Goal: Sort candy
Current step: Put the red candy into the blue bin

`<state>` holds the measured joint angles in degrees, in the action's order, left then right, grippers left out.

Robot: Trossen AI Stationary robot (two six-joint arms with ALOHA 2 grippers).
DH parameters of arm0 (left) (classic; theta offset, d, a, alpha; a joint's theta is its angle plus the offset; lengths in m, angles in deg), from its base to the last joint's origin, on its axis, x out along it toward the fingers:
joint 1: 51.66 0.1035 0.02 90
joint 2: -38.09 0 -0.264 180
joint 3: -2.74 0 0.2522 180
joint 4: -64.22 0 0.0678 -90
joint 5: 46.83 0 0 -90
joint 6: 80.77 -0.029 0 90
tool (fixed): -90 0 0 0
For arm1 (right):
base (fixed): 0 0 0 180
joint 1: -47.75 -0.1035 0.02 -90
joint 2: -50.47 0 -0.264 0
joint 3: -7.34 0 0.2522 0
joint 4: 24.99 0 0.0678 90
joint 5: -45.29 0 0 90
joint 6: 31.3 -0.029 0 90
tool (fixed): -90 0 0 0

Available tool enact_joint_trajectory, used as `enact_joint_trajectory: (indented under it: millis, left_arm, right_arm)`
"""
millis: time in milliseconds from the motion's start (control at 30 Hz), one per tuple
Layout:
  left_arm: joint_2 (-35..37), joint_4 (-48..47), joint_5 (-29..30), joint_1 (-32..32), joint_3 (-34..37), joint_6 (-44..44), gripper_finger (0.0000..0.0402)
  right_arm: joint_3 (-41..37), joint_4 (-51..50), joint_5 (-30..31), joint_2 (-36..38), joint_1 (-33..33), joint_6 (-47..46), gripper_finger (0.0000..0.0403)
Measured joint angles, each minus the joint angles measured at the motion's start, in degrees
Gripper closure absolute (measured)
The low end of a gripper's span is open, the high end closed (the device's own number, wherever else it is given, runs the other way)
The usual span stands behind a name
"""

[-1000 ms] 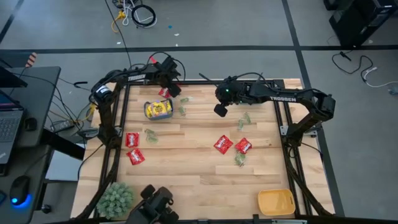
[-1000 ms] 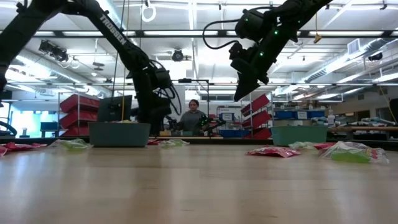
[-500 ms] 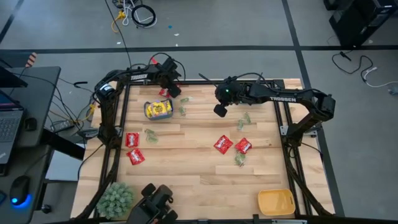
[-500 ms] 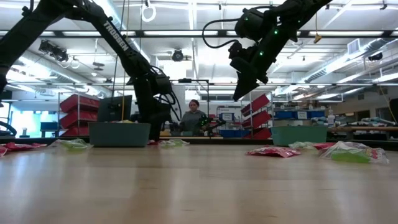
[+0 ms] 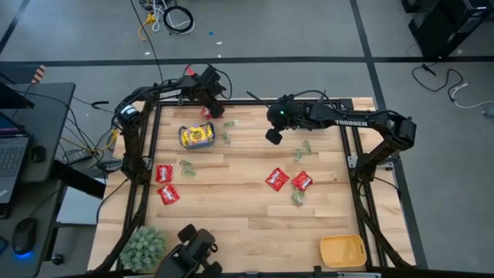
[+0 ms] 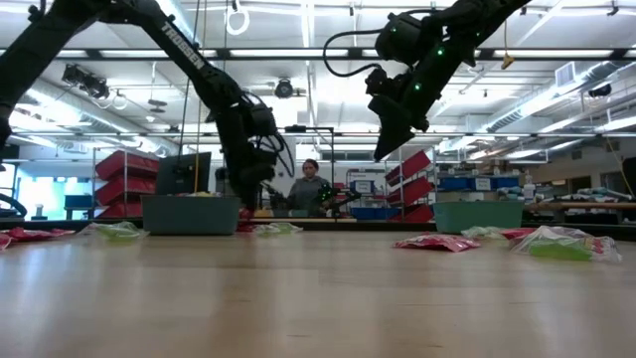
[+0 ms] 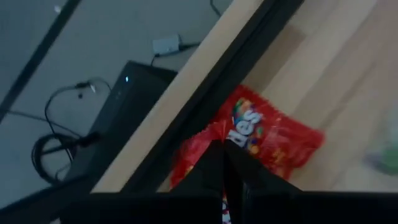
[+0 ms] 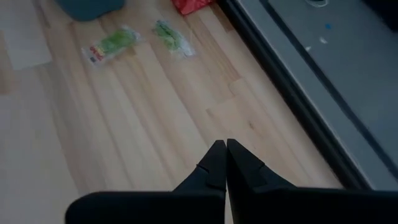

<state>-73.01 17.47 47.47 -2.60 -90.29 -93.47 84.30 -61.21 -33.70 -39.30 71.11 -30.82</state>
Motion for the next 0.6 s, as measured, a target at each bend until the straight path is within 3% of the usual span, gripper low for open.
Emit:
enact_joint_trajectory:
  millis: [167, 433, 600]
  left_arm:
    - [4.7, 0.8, -5.6, -0.3, 0.0, 0.2, 0.0400]
    - [11.3, 9.7, -26.1, -0.9, 0.0, 6.1, 0.0401]
    - [12.0, 21.6, -36.6, -3.0, 0.0, 14.0, 0.0401]
  right_arm:
    - [-1.9, 6.4, -0.5, 0.2, -0.1, 2.1, 0.0403]
    - [-15.4, 34.9, -5.8, 0.9, -2.0, 1.2, 0.0403]
    - [-21.7, 54.0, 2.0, 0.9, -6.3, 5.8, 0.0403]
